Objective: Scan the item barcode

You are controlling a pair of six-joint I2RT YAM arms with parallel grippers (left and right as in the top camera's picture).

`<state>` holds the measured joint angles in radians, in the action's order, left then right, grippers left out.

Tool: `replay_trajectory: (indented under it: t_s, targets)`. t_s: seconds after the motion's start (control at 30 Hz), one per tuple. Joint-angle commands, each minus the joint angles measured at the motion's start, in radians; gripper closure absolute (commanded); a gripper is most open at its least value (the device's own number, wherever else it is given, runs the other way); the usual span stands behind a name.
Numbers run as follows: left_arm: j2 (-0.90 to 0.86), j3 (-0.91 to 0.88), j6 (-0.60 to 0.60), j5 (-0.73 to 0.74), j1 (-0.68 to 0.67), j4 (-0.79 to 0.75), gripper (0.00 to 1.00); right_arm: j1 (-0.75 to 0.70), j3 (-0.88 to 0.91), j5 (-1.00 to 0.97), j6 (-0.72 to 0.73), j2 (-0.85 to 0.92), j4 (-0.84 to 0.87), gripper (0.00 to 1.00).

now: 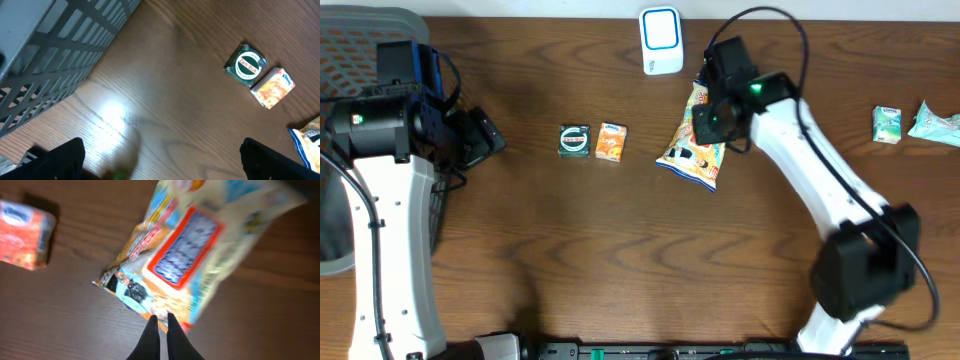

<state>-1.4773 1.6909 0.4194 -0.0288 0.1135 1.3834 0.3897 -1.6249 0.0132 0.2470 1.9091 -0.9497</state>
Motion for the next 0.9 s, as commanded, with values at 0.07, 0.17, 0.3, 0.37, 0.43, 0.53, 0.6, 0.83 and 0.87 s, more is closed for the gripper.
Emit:
replay_trajectory:
  t_s: [0.07, 0.17, 0.3, 0.37, 0.43, 0.53, 0.6, 0.83, 0.87]
  targets:
    - [-0.007, -0.005, 0.005, -0.006, 0.002, 0.003, 0.02, 0.023, 0.002, 0.084, 0.022, 0.196, -0.006, 0.99]
    - [-0.007, -0.005, 0.005, -0.006, 0.002, 0.003, 0.02, 0.028, 0.002, 0.096, 0.024, 0.270, -0.022, 0.99]
    - [-0.007, -0.005, 0.005, -0.006, 0.002, 0.003, 0.02, 0.031, 0.002, 0.102, 0.049, 0.296, -0.084, 0.99]
    - [-0.007, -0.005, 0.005, -0.006, 0.002, 0.003, 0.02, 0.031, 0.002, 0.102, 0.052, 0.277, -0.127, 0.99]
    - [-0.007, -0.005, 0.005, -0.006, 0.002, 0.003, 0.02, 0.031, 0.002, 0.102, 0.053, 0.240, -0.170, 0.99]
    - [-0.007, -0.005, 0.005, -0.005, 0.002, 0.003, 0.03, 0.031, 0.002, 0.100, 0.052, 0.152, -0.198, 0.99]
    - [-0.007, -0.005, 0.005, -0.006, 0.002, 0.003, 0.02, 0.031, 0.002, 0.093, 0.052, 0.082, -0.185, 0.99]
    - [-0.007, -0.005, 0.005, -0.006, 0.002, 0.003, 0.02, 0.029, 0.002, -0.055, 0.053, -0.052, 0.003, 0.99]
    - [-0.007, -0.005, 0.005, -0.006, 0.002, 0.003, 0.02, 0.029, 0.002, -0.066, 0.053, -0.050, 0.016, 0.99]
